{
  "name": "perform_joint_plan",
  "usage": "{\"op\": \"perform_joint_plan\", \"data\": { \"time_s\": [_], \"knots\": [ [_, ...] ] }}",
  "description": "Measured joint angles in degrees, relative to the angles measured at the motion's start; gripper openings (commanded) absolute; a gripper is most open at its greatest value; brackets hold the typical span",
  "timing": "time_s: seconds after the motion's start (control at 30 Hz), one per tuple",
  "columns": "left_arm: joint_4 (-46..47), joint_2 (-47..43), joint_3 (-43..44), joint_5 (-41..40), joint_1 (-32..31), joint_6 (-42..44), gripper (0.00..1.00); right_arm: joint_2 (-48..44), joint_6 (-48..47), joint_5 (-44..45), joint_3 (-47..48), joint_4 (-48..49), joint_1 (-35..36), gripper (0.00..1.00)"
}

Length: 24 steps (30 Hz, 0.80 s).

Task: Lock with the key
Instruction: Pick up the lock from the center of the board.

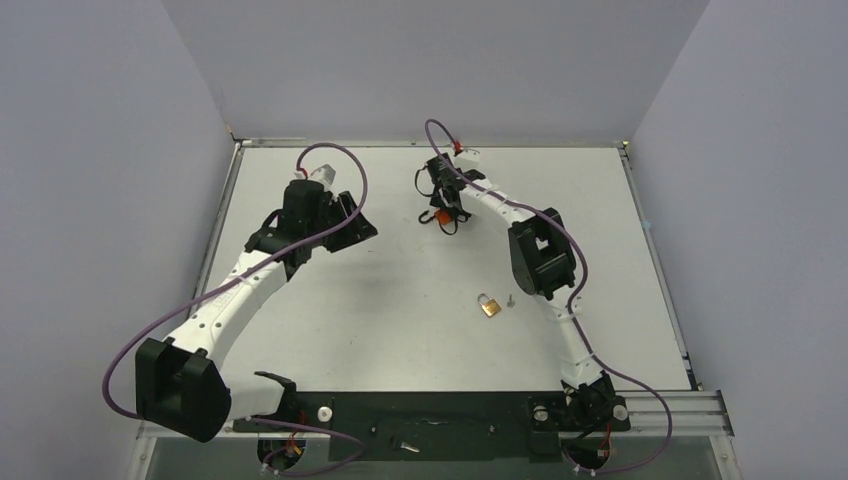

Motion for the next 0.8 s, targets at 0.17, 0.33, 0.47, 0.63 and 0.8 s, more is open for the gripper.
{"op": "perform_joint_plan", "data": {
  "time_s": [0.17, 0.33, 0.47, 0.63, 0.8],
  "knots": [
    [1.75, 0.0, -3.02, 0.37, 0.46, -2.36, 0.46, -2.08, -0.59, 0.74, -4.33, 2.05, 1.51, 0.58],
    [4.98, 0.72, -8.24, 0.72, 0.72, -5.75, 0.46, -10.6, 0.94, -1.44, -18.25, 6.05, 3.43, 0.33],
    [7.23, 2.6, -10.73, 1.18, 0.72, -7.56, 0.46, -15.8, 2.36, -3.67, -26.47, 9.16, 4.35, 0.23],
    [10.45, 4.66, -13.16, 2.08, 0.28, -8.98, 0.46, -21.77, 4.31, -6.95, -36.02, 14.25, 4.48, 0.05],
    [13.68, 8.48, -13.4, 3.3, -3.76, -8.92, 0.45, -25.59, 6.21, -10.78, -41.94, 18.21, 4.31, 0.0]
  ]
}}
